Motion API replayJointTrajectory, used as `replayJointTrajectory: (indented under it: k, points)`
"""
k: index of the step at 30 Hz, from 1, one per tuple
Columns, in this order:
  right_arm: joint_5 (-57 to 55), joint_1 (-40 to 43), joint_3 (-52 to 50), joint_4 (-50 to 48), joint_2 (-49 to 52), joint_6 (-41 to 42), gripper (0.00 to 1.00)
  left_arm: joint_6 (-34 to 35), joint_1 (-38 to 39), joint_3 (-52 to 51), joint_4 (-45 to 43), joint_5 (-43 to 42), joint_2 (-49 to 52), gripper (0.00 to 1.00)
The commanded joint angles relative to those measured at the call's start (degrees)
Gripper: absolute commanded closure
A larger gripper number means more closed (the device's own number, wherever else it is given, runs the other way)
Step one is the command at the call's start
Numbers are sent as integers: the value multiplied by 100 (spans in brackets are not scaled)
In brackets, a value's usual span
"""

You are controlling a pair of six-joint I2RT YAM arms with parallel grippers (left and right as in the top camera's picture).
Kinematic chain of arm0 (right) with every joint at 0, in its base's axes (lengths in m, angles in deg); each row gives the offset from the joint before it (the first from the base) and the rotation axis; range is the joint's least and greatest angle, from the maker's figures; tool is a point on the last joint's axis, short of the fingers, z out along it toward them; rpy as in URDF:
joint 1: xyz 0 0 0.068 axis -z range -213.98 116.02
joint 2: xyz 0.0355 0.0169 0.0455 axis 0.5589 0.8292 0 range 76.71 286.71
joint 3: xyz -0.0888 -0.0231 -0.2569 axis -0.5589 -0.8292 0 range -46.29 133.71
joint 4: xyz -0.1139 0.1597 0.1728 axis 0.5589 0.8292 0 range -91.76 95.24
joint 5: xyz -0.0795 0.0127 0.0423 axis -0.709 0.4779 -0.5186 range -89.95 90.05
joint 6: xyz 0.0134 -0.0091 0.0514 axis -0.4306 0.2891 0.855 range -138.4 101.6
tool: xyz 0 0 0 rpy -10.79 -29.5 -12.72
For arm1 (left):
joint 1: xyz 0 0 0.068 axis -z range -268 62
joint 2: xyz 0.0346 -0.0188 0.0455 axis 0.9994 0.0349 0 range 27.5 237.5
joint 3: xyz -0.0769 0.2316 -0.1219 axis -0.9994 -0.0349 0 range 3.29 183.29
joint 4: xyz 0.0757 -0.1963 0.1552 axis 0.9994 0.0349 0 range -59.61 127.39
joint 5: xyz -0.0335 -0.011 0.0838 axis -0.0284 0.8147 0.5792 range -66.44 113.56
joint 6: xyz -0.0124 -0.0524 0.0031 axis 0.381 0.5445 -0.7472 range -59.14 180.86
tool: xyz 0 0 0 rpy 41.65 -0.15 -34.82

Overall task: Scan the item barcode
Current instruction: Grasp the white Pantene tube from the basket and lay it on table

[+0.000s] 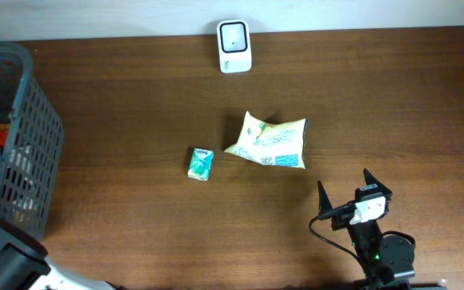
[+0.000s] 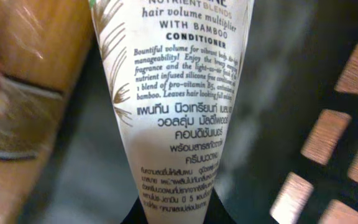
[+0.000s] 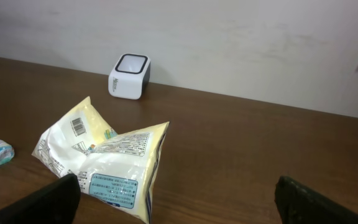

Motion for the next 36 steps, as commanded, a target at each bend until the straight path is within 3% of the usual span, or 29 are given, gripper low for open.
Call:
replayJointTrajectory:
  k: [1, 12, 14, 17, 20, 22, 26, 29, 35, 36]
  points:
    - [-28, 42, -52, -2, -44, -42, 1, 511, 146, 833, 385, -201, -203, 100]
    - [-28, 42, -52, -2, -44, -42, 1, 1849, 1224, 2730, 433, -387, -2527, 100]
    - [-28, 42, -52, -2, -44, -42, 1, 1908, 2146, 2730, 879, -503, -3071, 100]
    - [-28, 42, -52, -2, -44, -42, 1, 1910, 3460, 2542, 1893, -435, -3071, 100]
    - [-28, 42, -52, -2, -44, -42, 1, 2138, 4155, 1633, 2146, -415, -2942, 100]
    - [-28, 42, -52, -2, -44, -42, 1, 2315, 4424, 723, 1947, -413, -2859, 100]
    - [-28, 42, -52, -2, -44, -42, 1, 2970, 4983, -1443, 103, -417, -2660, 100]
    - [-28, 42, -52, -2, -44, -42, 1, 3115, 5379, -1996, -844, 70, -2365, 100]
    - [-28, 42, -52, -2, -44, -42, 1, 3416, 5654, -2057, -1561, 450, -1419, 100]
    - [-28, 42, -52, -2, -44, -42, 1, 3414, 5654, -2057, -1556, 448, -1340, 94]
